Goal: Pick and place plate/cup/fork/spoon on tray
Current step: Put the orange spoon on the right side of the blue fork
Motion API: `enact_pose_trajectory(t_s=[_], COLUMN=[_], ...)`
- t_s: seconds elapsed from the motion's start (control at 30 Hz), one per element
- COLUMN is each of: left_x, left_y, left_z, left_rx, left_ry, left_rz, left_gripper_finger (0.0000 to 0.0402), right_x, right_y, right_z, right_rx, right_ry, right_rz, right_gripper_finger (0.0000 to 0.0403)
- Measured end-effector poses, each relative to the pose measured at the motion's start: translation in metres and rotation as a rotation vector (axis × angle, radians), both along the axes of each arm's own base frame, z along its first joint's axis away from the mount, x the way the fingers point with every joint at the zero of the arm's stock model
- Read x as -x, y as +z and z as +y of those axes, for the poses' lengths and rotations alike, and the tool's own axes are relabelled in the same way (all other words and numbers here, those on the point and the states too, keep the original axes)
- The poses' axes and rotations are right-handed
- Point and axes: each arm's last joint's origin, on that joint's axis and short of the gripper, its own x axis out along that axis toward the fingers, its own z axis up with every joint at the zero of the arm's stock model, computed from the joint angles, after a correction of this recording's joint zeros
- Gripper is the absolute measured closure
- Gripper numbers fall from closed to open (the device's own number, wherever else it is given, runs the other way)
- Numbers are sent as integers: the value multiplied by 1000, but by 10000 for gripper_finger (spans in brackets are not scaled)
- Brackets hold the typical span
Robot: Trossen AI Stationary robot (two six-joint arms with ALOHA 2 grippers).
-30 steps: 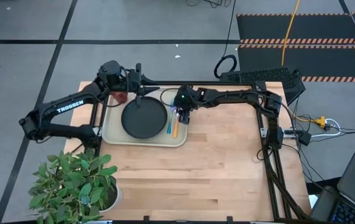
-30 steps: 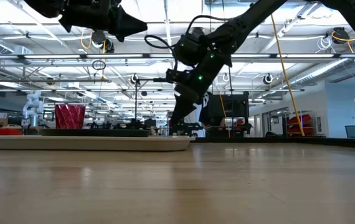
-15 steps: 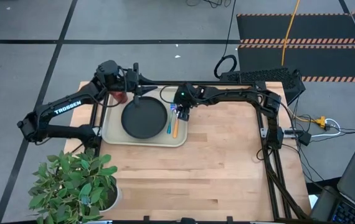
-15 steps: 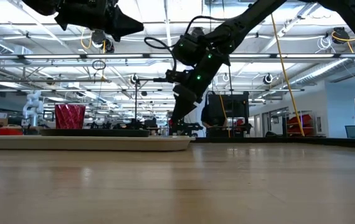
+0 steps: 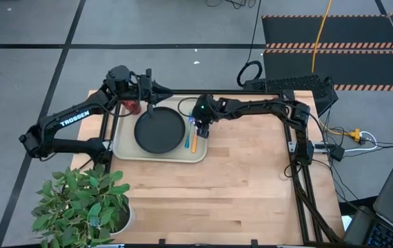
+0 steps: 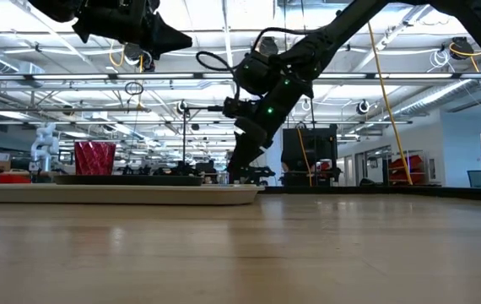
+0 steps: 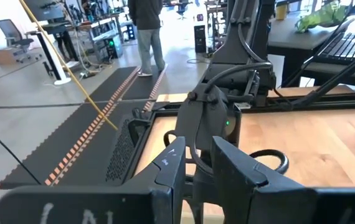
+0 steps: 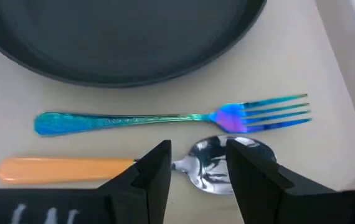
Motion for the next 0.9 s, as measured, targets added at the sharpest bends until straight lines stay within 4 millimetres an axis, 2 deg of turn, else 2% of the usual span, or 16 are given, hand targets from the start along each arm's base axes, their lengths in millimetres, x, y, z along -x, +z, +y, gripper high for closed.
enact_pose_trajectory(t_s=[0.27, 0.6, 0.77, 0.9], left_x=[0, 0, 0, 0], left_y=[0, 0, 0, 0], left_z=[0, 0, 0, 0], left_rx=[-4, -1, 1, 1], left_ry=[0, 1, 1, 1], left_rz=[-3, -1, 1, 1], left_gripper_finger=[321, 321, 321, 321], right_x=[8, 6, 13, 11], right_y=[-3, -1, -7, -7], right_z=[-7, 8, 16, 28], right_rx=[-36, -40, -86, -98], right_ry=[-5, 41, 38, 54], right_rz=[48, 70, 177, 193], right_gripper_finger=[259, 259, 259, 259])
